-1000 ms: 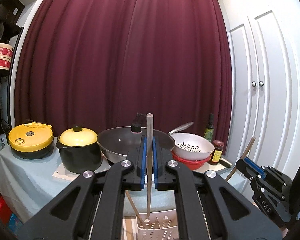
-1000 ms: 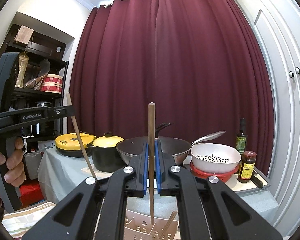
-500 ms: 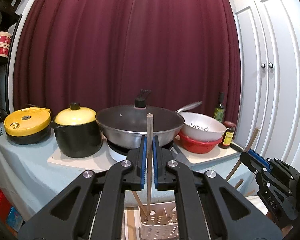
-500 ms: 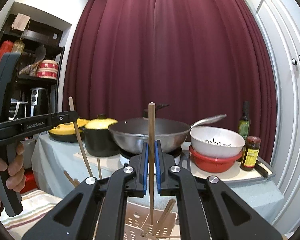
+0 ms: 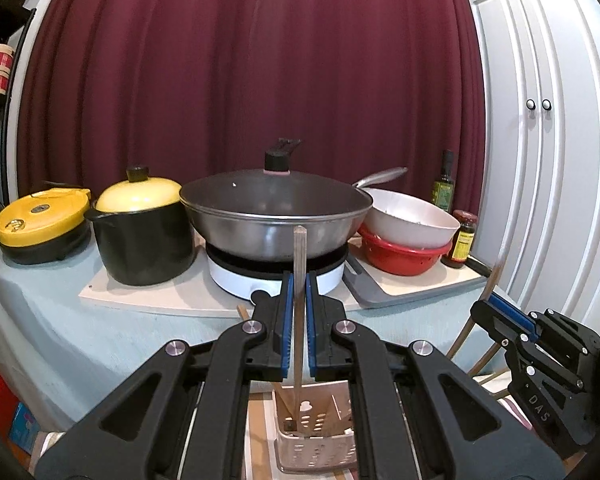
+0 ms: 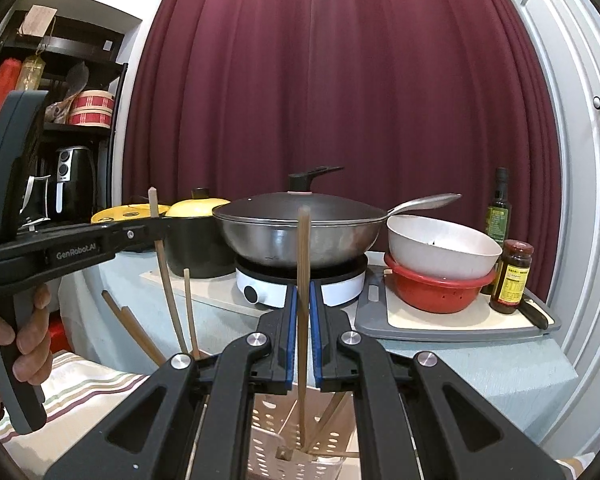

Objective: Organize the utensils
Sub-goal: 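Lower both chopsticks into the white holder and open both tools, then move both open tools back down toward the last chopsticks on the cloth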

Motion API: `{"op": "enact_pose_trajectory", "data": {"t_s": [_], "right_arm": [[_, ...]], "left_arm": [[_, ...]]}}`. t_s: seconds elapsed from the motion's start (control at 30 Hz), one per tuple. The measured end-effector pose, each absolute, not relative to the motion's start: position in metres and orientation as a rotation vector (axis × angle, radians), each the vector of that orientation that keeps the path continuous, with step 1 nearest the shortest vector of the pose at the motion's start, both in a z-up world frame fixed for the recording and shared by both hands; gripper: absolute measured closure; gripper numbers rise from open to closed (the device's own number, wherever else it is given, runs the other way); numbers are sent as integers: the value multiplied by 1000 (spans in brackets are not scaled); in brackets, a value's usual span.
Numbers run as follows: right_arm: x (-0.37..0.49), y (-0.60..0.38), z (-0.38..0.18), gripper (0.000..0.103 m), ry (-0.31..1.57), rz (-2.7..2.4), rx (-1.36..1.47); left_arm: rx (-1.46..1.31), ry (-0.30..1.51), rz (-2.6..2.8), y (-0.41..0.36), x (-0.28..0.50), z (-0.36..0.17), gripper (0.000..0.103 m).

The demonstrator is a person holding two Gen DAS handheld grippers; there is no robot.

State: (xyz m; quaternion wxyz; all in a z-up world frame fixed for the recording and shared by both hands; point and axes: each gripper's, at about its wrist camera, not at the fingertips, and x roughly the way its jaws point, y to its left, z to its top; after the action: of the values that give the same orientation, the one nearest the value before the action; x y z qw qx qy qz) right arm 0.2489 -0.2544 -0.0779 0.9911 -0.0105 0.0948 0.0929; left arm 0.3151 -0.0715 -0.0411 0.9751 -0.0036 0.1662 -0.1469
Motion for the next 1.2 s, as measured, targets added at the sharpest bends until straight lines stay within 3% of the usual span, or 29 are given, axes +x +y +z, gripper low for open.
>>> {"op": "enact_pose_trajectory", "data": {"t_s": [0.2,0.63,0.8,1.2], "right_arm": [[245,-254,-77,71,182,176,-18],[201,-259,-59,53,158,145,-14],[160,-264,-58,49,178,137,-1],[54,-265,-100,48,309,131,18]], "left_arm": [[-7,351,-305,-72,318,-45,94],[-3,306,-235,-55,277,-31,38],[22,296,-175,-43,234,-32,25],[86,417,-163,-34,117,-84,22]]}}
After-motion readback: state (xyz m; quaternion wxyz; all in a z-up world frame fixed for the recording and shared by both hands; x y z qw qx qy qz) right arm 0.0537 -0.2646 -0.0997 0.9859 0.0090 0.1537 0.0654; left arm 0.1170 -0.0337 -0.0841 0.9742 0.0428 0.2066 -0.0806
